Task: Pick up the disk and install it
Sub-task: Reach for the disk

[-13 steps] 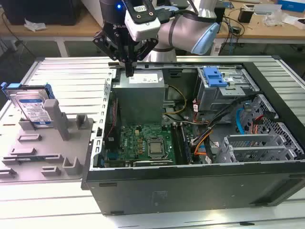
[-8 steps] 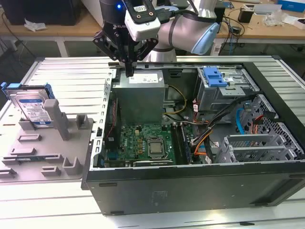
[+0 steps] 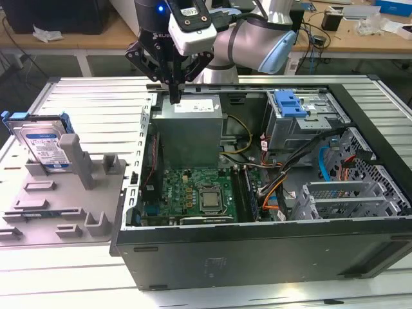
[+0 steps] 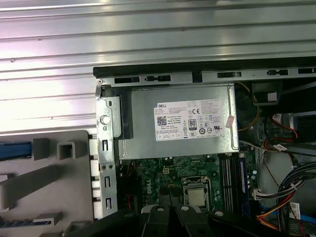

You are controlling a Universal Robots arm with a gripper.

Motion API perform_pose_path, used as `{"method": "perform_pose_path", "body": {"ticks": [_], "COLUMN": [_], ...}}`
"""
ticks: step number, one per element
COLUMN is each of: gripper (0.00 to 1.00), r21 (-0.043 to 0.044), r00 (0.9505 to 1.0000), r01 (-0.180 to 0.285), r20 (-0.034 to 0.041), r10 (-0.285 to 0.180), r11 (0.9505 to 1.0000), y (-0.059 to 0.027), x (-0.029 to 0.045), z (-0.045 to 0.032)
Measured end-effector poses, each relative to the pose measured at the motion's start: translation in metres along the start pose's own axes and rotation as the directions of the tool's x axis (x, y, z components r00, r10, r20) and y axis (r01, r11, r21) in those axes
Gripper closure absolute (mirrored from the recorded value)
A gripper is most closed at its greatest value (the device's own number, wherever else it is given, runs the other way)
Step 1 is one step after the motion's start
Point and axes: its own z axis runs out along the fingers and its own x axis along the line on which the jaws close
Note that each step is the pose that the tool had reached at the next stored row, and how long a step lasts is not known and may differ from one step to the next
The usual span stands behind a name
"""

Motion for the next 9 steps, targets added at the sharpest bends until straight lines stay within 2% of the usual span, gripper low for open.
{"method": "perform_pose_path", "body": {"ticks": [3,7,9], "gripper": [0.89,0.89,0.89], "r21": [0.0005,0.0015,0.0018], "r00": [1.0,1.0,1.0], "r01": [-0.001,-0.004,-0.008], "r20": [0.0,0.0003,0.0005], "r10": [0.001,0.004,0.008], "r11": [1.0,1.0,1.0], "y": [-0.0002,-0.0003,0.0], "x": [0.0038,0.0147,0.0239], "z": [0.0,-0.0001,-0.0001]}}
